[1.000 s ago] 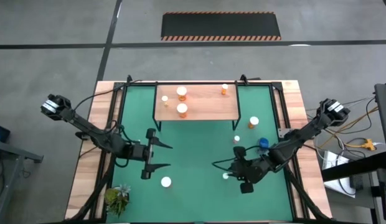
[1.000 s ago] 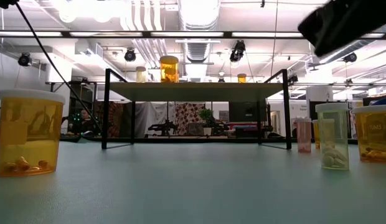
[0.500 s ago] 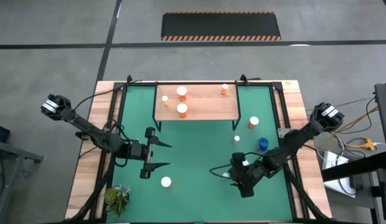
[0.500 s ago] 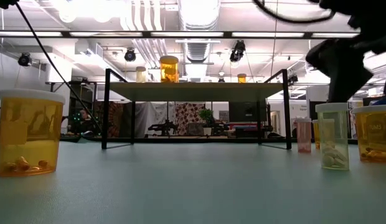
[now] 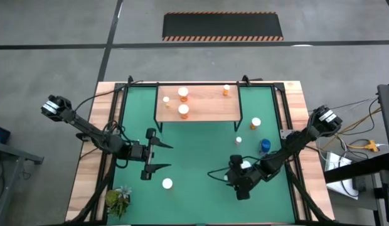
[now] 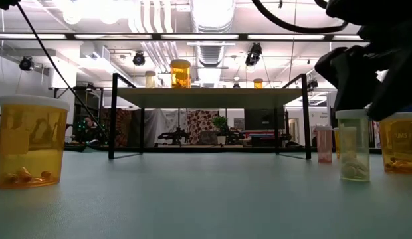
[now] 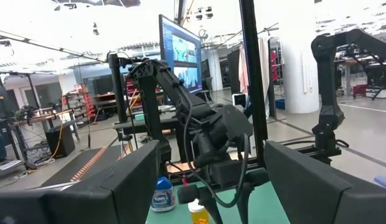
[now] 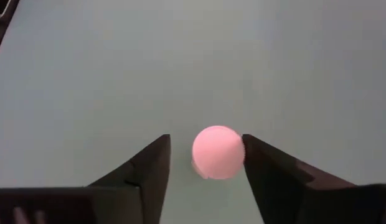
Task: Pick and place medicine bottles onto shelf by color
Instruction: Put the small green pill bottle on the shelf
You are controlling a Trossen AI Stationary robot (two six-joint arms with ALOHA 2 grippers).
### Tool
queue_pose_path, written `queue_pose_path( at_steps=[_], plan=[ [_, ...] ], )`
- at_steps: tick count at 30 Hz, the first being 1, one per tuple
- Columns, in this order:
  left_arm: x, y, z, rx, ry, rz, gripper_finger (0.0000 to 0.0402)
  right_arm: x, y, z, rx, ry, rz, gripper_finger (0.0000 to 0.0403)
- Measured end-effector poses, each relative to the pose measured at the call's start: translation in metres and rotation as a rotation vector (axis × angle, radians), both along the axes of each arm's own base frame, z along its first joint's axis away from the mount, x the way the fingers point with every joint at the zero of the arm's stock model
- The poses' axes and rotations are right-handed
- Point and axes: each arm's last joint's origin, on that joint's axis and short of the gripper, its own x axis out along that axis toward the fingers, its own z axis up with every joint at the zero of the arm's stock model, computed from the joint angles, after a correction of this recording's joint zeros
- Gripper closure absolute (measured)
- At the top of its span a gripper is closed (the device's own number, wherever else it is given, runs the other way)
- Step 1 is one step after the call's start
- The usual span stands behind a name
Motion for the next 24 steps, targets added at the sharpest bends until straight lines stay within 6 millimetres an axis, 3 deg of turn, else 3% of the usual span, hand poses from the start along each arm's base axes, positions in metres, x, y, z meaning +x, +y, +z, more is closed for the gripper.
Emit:
queue_pose_path(
  at_steps=[10, 16, 24],
  plan=[
    [0.000, 0.000, -0.002, 0.004, 0.006, 0.000, 0.0132, 0.001, -0.001, -0.001, -0.002, -0.003, -0.012, 0.0303],
    [0.002, -0.001, -0.002, -0.051, 0.015, -0.013, 0.0132, 0.004, -0.003, 0.005, 0.008, -0.016, -0.024, 0.0288],
    [0.027, -0.014, -0.020, -0.024, 0.115, 0.021, 0.0132, 0.036, -0.019, 0.045, 0.042, -0.121, -0.090, 0.0294]
  ],
)
